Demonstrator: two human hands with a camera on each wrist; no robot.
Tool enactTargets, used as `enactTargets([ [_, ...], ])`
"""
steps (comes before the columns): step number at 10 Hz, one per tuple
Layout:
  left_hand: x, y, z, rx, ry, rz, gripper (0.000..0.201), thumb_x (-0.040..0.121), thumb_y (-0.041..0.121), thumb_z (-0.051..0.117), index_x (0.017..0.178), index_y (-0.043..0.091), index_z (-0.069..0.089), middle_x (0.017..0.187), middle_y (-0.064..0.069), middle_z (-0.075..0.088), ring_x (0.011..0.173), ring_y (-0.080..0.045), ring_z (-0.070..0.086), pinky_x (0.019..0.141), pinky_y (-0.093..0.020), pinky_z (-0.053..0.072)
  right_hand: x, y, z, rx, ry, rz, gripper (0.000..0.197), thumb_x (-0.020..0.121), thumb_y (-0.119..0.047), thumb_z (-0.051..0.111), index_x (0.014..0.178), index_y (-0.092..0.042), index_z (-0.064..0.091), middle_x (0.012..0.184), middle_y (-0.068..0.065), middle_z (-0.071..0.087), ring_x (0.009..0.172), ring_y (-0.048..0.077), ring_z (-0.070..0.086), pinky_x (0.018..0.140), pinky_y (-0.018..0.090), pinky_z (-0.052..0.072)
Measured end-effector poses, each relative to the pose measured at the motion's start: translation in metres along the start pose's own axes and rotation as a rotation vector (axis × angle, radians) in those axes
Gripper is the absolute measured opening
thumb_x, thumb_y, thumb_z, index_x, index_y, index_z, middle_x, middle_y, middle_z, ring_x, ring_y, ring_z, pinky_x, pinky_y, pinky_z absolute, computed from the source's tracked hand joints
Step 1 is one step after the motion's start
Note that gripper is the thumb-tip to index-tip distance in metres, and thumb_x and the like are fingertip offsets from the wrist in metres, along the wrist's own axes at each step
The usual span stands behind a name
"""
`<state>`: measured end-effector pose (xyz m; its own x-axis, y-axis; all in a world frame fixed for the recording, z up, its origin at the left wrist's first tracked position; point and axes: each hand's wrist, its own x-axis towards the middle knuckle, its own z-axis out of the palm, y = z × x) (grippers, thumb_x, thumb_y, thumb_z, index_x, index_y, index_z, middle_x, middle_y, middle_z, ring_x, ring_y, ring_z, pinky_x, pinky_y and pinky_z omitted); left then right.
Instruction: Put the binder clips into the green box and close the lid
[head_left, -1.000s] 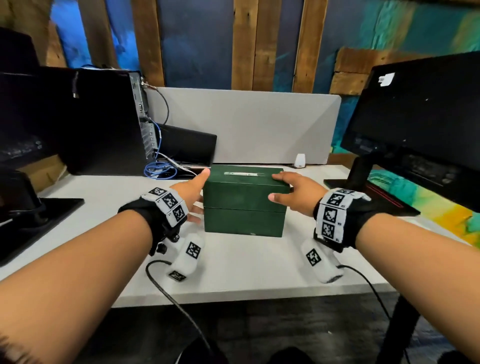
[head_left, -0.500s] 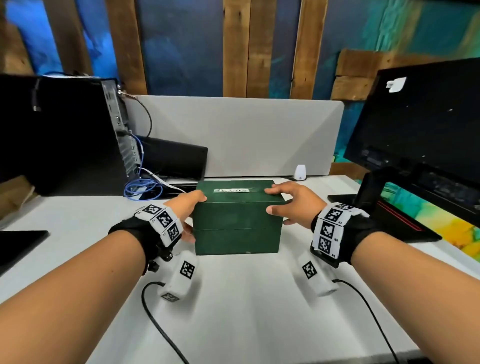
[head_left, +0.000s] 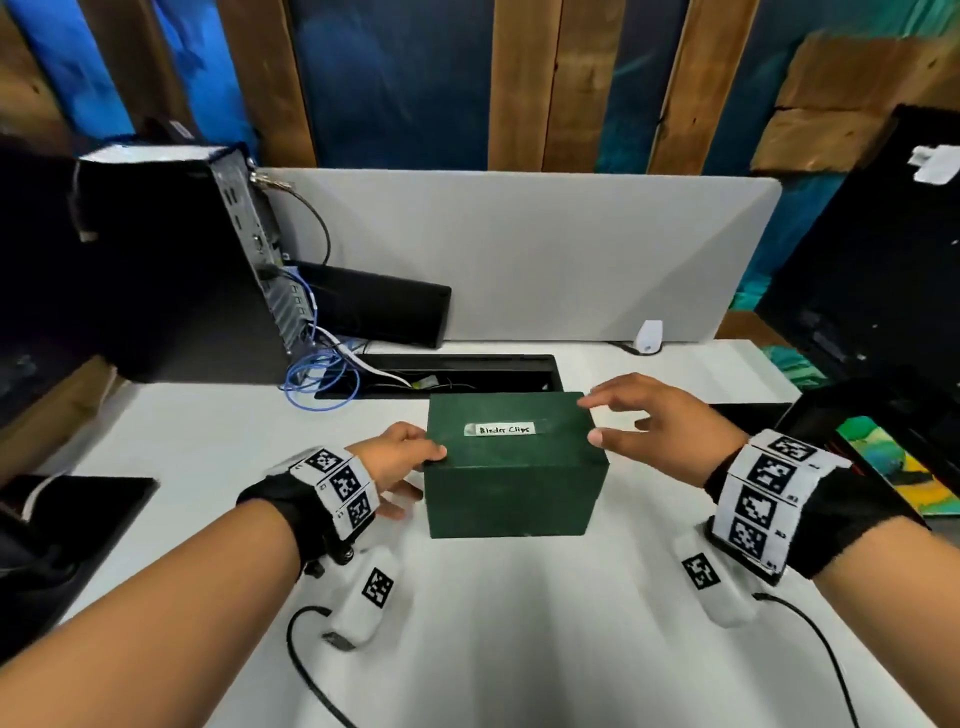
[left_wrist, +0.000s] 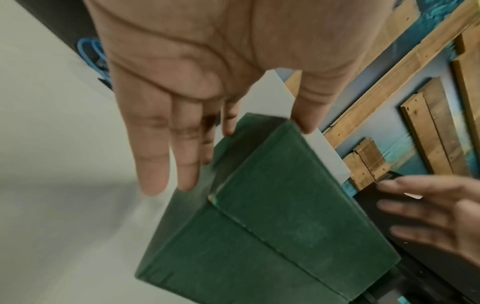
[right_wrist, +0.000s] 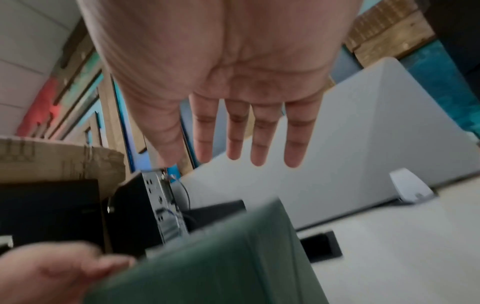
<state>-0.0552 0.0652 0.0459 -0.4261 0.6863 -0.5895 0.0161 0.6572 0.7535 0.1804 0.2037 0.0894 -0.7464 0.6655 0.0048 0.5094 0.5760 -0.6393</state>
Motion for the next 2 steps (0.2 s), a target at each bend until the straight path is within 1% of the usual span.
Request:
enactTargets([
  [1,-0.021,0.014,-0.021,0.017,0.027,-0.017,0.013,0.091,0.034,0.053,0.101,0.026,0.05,0.104,-0.001,0.052,0.09,-0.023,0.056,0.077,-0.039,0.047,-0.008,-0.042,-0.056,0.084,0.076,-0.058,0.02,0.081,-0.033,0.067,0.091,-0.048,0.06,0.109,-0.018,0.059,0.108,0.007,0.058,0.097,0.029,0.047],
  [2,-0.041,0.017,-0.037,0.044,0.071,0.005,0.012,0.092,0.029,0.051,0.102,0.023,0.052,0.101,-0.001,0.053,0.089,-0.021,0.056,0.071,-0.034,0.046,-0.026,-0.082,-0.114,0.122,0.2,-0.173,0.037,0.063,-0.072,0.061,0.088,-0.046,0.069,0.1,-0.016,0.069,0.098,0.005,0.064,0.092,0.024,0.052],
])
